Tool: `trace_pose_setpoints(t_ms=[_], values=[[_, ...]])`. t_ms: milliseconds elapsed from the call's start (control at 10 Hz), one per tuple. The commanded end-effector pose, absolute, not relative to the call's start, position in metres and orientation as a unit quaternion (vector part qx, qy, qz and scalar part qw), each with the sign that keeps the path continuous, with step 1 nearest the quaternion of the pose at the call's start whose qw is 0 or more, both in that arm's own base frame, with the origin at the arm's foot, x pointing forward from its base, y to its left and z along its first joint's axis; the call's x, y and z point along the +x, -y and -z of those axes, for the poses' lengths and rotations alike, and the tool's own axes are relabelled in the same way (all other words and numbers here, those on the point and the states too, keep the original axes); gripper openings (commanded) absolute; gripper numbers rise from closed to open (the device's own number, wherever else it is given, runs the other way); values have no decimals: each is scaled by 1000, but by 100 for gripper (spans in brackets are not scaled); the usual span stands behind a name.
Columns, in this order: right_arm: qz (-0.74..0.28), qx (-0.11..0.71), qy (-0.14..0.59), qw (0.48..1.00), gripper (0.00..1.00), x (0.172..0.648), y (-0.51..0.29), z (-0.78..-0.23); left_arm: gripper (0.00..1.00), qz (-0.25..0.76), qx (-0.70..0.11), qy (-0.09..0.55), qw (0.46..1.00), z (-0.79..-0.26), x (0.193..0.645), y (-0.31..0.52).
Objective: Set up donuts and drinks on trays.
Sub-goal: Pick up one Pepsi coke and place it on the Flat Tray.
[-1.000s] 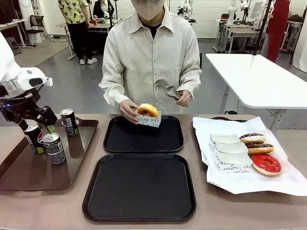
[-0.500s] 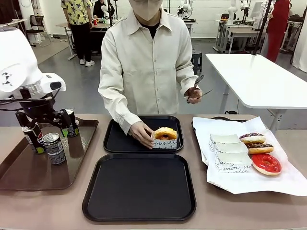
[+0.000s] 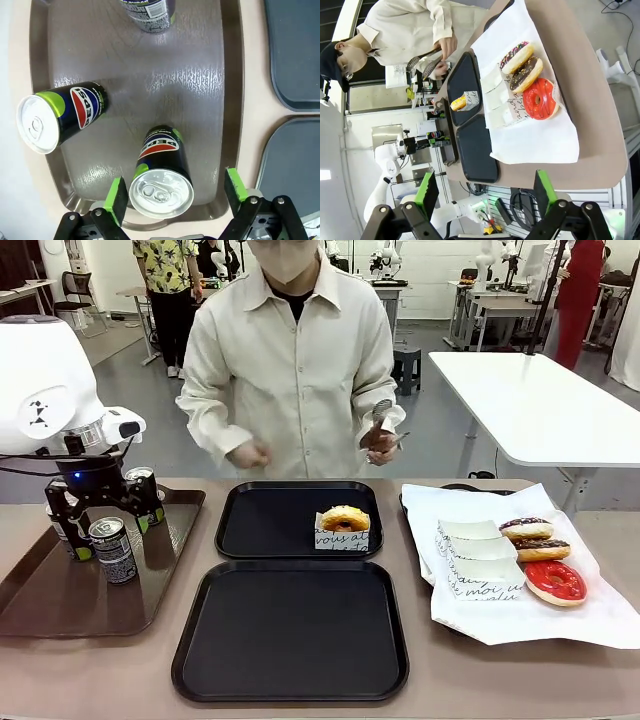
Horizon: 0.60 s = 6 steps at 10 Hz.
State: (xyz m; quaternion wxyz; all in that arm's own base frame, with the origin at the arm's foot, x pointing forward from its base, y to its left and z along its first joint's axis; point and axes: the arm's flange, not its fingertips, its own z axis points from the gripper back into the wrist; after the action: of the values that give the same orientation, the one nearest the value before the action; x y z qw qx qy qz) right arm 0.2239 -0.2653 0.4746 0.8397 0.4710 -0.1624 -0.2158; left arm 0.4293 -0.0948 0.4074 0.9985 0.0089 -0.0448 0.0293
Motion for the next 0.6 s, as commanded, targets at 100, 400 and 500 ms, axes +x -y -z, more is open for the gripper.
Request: trace_pose_setpoints(t_ms=[100, 400, 500], values=[[210, 476, 166, 837, 100, 225, 265, -473, 100, -40, 30, 39, 998, -404, 433, 91], [210, 476, 166, 837, 100, 225, 265, -473, 100, -46, 31, 30, 998, -399, 435, 84], [210, 476, 166, 837, 100, 225, 265, -473, 100, -48, 30, 23, 998, -398, 434, 81]])
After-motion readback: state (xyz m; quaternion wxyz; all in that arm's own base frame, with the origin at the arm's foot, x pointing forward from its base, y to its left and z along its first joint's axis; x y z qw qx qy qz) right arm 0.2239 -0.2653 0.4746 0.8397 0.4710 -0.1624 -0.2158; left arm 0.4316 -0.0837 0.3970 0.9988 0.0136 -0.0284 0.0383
